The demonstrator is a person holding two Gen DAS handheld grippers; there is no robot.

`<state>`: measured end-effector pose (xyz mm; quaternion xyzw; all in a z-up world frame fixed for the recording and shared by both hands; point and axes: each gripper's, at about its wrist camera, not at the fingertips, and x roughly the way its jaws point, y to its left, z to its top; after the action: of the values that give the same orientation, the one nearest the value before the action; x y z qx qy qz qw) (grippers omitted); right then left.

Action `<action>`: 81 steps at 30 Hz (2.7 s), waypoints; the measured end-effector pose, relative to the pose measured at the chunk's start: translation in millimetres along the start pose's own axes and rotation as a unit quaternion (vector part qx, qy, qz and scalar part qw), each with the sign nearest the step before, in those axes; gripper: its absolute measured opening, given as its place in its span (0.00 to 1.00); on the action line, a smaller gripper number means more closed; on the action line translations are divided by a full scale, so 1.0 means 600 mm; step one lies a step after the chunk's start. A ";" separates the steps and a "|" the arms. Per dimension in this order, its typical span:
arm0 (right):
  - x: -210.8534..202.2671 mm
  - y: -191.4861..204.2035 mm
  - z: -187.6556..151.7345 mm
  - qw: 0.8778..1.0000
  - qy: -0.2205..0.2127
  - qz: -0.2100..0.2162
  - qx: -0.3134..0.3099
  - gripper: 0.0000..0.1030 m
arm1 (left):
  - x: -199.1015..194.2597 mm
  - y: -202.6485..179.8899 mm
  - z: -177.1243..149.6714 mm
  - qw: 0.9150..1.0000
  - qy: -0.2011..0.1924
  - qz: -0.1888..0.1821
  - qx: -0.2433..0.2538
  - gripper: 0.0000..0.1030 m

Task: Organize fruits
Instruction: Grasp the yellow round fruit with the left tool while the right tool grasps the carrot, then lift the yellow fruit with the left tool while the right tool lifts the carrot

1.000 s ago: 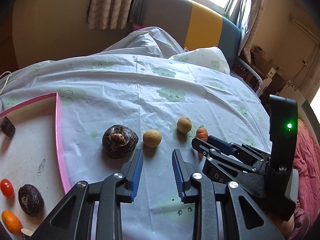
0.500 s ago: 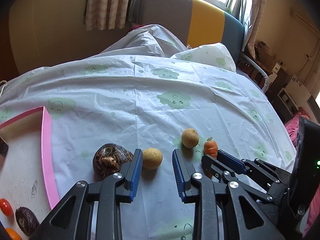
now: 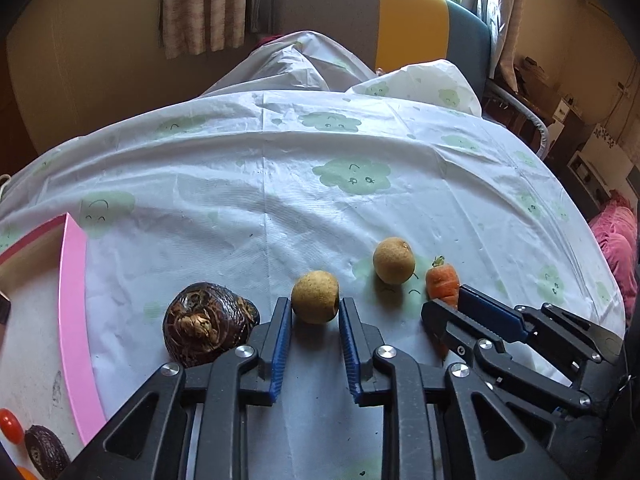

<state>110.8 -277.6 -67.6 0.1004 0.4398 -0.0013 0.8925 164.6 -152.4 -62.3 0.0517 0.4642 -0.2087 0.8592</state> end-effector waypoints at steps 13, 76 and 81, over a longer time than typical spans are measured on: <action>0.001 -0.004 -0.001 1.000 0.001 0.007 0.006 0.22 | -0.065 -0.001 -0.047 0.999 -0.025 -0.004 -0.024 0.22; -0.079 0.152 -0.060 0.995 -0.016 0.066 -0.073 0.15 | -0.234 0.144 -0.172 0.984 -0.090 0.070 -0.137 0.22; -0.099 0.198 -0.064 0.990 -0.020 0.102 -0.097 0.15 | -0.263 0.195 -0.183 0.976 -0.103 0.087 -0.169 0.22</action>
<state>55.2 -159.4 -22.4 0.0581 0.4077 0.1303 0.9019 50.8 33.8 -7.3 -0.0753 0.3954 -0.0559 0.9137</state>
